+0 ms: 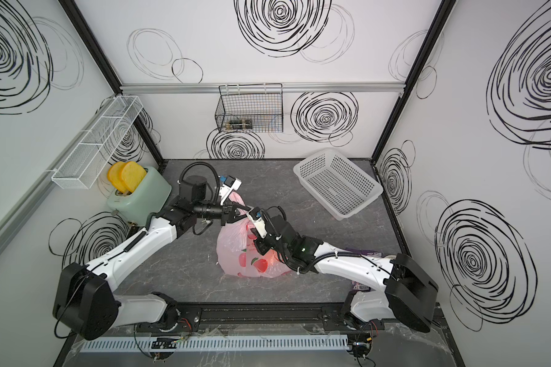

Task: Place the oranges into plastic bags & tie knots
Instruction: Tie the plastic bag at the center of the board.

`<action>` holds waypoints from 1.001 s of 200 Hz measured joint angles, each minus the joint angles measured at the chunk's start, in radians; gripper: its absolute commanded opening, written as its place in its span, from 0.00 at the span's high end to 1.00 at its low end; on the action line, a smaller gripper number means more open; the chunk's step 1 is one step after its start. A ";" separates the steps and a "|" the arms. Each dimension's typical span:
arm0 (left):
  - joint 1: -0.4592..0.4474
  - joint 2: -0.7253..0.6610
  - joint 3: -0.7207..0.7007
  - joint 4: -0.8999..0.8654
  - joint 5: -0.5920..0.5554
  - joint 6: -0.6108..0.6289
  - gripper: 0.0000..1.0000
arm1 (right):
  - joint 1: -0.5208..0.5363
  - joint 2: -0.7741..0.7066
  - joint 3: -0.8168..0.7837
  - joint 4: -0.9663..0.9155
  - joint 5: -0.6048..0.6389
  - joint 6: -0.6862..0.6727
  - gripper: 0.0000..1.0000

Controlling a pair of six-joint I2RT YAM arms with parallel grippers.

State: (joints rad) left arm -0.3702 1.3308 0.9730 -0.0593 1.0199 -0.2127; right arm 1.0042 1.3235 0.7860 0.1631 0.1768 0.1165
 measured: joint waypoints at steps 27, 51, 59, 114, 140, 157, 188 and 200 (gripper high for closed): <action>0.000 0.000 0.002 0.001 0.000 0.000 0.83 | 0.000 0.014 0.002 0.076 0.100 -0.048 1.00; 0.000 0.000 0.005 0.001 -0.002 0.003 0.65 | -0.002 0.031 0.001 0.157 0.124 -0.098 1.00; 0.000 0.000 0.006 0.000 -0.008 0.004 0.58 | -0.002 0.039 0.001 0.182 0.125 -0.115 1.00; 0.003 0.001 0.035 -0.027 -0.040 0.044 0.32 | -0.001 0.060 -0.042 0.330 0.130 -0.163 1.00; 0.006 0.002 0.050 -0.059 -0.068 0.083 0.26 | -0.001 0.060 -0.055 0.360 0.127 -0.174 1.00; 0.006 0.007 0.052 -0.069 -0.084 0.105 0.26 | -0.001 0.061 -0.055 0.373 0.123 -0.178 1.00; 0.006 0.024 0.052 -0.076 -0.120 0.127 0.31 | -0.001 0.060 -0.064 0.392 0.118 -0.177 1.00; 0.006 0.030 0.052 -0.075 -0.131 0.130 0.34 | -0.001 0.060 -0.068 0.393 0.114 -0.177 1.00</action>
State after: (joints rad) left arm -0.3645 1.3605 1.0252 -0.1345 0.8886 -0.0826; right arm 1.0031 1.3838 0.7177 0.5556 0.2913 -0.0605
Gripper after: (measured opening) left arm 0.685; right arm 0.043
